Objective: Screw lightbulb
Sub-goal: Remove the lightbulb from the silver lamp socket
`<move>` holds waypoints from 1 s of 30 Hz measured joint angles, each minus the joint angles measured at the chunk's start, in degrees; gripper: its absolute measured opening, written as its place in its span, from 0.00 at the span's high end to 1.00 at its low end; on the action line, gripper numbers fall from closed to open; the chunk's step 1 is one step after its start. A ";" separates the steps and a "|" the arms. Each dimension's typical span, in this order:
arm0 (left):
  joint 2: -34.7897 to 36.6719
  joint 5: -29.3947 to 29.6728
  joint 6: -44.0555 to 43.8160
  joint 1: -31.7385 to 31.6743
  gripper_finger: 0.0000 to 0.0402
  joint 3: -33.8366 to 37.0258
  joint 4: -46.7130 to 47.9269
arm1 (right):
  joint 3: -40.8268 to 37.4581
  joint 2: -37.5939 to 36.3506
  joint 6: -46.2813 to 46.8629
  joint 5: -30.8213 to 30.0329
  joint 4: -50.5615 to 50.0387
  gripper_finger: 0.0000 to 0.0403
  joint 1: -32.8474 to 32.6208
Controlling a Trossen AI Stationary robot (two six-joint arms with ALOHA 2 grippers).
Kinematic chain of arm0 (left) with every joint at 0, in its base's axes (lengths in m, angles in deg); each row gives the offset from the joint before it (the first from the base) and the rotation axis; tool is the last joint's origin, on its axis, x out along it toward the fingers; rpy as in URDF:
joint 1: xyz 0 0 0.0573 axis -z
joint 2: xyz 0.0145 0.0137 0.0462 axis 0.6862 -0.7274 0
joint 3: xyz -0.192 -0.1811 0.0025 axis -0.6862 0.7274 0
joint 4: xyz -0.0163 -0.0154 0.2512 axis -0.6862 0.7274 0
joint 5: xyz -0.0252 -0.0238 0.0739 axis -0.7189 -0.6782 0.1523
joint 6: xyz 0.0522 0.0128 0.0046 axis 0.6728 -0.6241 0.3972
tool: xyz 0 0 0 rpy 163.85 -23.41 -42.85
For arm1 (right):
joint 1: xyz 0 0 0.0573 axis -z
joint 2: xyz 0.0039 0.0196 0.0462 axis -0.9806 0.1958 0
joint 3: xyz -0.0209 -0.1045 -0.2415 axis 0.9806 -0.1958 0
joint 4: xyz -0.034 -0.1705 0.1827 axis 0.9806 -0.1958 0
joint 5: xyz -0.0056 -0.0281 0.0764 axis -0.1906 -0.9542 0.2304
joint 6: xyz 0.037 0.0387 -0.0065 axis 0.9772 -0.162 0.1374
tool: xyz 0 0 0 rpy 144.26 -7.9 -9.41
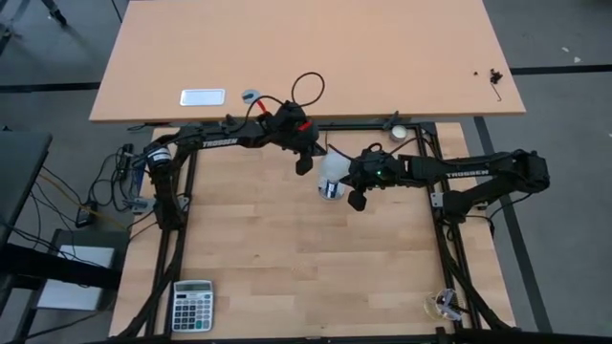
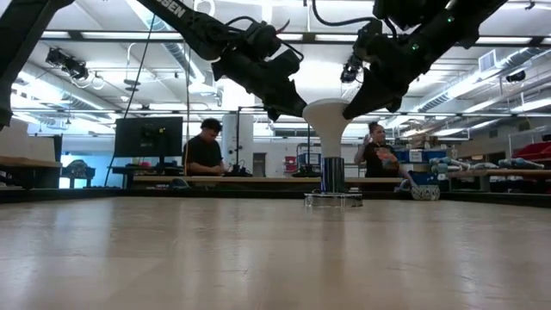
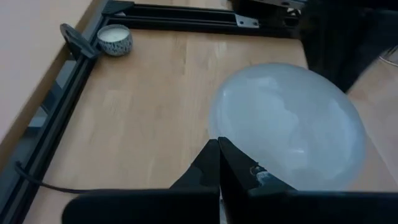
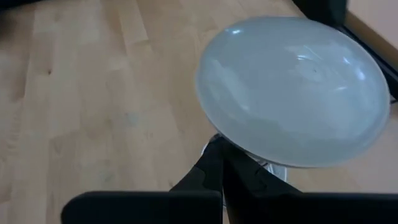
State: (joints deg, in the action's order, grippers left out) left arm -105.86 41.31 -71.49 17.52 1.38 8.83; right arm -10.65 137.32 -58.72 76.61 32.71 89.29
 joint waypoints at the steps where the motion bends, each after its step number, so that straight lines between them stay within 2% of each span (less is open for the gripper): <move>1: 0.08 -0.03 0.10 0.11 1.00 0.01 0.30 | 0.00 0.00 0.00 -0.02 -0.27 0.98 0.18; 10: 0.41 -0.21 0.89 1.64 1.00 0.03 3.83 | -0.06 -0.04 0.07 -0.29 -2.76 0.98 2.97; 19: 3.75 0.66 2.80 3.69 1.00 0.38 8.48 | -0.05 -0.22 -0.19 -2.52 -3.76 0.98 6.20; 30: 4.47 1.95 3.16 3.55 1.00 0.37 7.24 | 0.02 -3.00 1.24 -1.29 -7.20 0.98 5.71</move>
State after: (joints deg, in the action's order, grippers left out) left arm -101.39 43.26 -68.33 21.07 1.75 16.08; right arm -10.63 134.32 -57.48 75.31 25.51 95.00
